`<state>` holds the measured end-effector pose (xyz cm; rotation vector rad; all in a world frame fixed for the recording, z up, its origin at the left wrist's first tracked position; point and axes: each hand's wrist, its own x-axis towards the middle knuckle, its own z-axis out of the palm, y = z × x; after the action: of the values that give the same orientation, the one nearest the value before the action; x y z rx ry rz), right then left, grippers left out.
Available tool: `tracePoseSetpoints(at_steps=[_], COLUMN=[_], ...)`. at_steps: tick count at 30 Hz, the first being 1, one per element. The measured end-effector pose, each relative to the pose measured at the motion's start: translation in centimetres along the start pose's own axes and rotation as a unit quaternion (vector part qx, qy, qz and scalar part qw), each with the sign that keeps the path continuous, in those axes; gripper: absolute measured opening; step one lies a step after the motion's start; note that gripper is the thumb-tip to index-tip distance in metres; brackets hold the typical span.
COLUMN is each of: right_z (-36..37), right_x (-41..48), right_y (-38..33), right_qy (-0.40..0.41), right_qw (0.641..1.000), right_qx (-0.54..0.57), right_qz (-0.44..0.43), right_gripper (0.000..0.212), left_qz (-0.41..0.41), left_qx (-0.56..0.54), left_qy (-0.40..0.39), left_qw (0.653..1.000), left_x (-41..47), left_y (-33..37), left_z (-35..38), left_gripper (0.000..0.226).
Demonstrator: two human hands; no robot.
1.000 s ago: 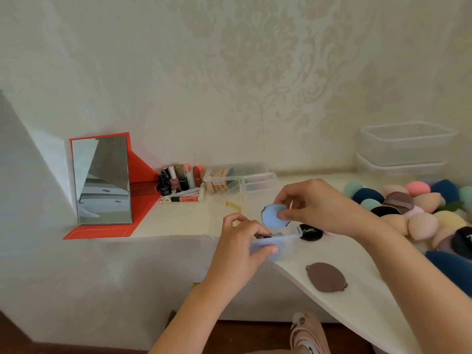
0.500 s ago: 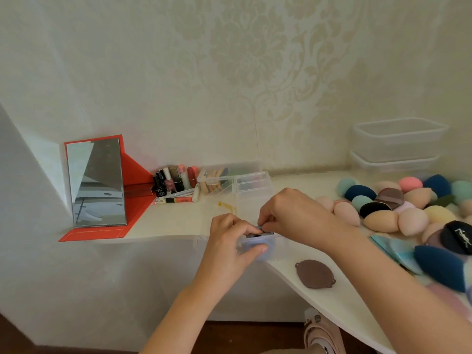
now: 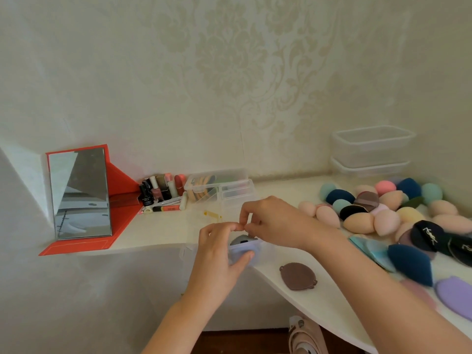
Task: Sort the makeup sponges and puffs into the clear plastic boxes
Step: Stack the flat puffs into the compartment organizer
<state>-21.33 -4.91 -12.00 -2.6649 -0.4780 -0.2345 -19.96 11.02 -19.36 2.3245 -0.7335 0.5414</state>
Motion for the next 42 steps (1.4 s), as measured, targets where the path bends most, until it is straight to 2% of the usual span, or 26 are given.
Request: tracePoseSetpoints(at_steps=[3, 6, 9, 13, 18, 23, 26, 28, 30, 33, 35, 37, 39, 42], right_z=[-1.1, -2.9, -4.4, -5.2, -4.8, -4.5, -4.7, -4.5, -4.3, -4.2, -4.1, -3.9, -3.1, -0.4], right_x=[-0.7, -3.0, -5.9, -9.4, -11.8, -11.0, -10.4, -9.9, -9.3, -9.1, -9.6, -9.9, -9.4, -8.9], right_y=[-0.1, 1.0, 2.9, 5.4, 7.2, 8.0, 7.3, 7.8, 8.9, 9.4, 8.6, 6.8, 5.0, 2.9], right_qy=[0.029, 0.056, 0.017, -0.067, -0.091, -0.100, -0.119, -0.082, -0.040, 0.059, 0.175, 0.235, 0.219, 0.107], right_qw=[0.998, 0.992, 0.986, 0.952, 0.933, 0.921, 0.905, 0.907, 0.910, 0.918, 0.935, 0.944, 0.945, 0.972], right_qx=[0.048, 0.068, -0.026, -0.143, -0.173, -0.203, -0.226, -0.246, -0.251, -0.205, -0.162, -0.021, 0.098, 0.147], right_qz=[0.023, 0.088, 0.162, 0.262, 0.302, 0.316, 0.340, 0.332, 0.328, 0.333, 0.264, 0.231, 0.221, 0.151], right_gripper=[0.010, 0.009, 0.008, 0.014, 0.039, 0.046, 0.035, 0.019, 0.018, 0.018, 0.021, 0.020, 0.023, 0.026], left_qz=[0.052, 0.070, 0.072, 0.051, 0.030, 0.003, -0.003, -0.005, -0.008, -0.007, -0.002, -0.001, 0.003, 0.019], left_qx=[0.041, 0.052, 0.049, 0.051, 0.050, 0.034, 0.019, 0.011, 0.002, -0.007, -0.011, -0.012, -0.011, -0.010], left_qy=[-0.006, 0.002, 0.022, 0.040, 0.051, 0.041, 0.023, 0.015, 0.014, 0.014, 0.010, 0.003, -0.002, -0.006], left_qw=[0.998, 0.996, 0.996, 0.997, 0.997, 0.999, 1.000, 1.000, 1.000, 1.000, 1.000, 1.000, 1.000, 1.000], left_x=[-0.1, -0.2, 0.0, 0.1, 0.1, 0.2, 0.4, 0.4, 0.3, 0.0, -0.1, -0.1, -0.1, -0.3], left_y=[0.1, -0.3, -0.2, 0.6, 1.2, 1.3, 0.9, 0.7, 0.5, 0.5, 0.4, 0.4, 0.3, 0.1], left_z=[0.2, 0.2, 0.4, 0.9, 1.2, 0.8, 0.1, -0.3, -0.6, -0.9, -1.1, -1.3, -1.5, -1.9], left_gripper=[0.038, 0.036, 0.031, 0.026, 0.024, 0.025, 0.023, 0.022, 0.021, 0.021, 0.020, 0.020, 0.020, 0.019])
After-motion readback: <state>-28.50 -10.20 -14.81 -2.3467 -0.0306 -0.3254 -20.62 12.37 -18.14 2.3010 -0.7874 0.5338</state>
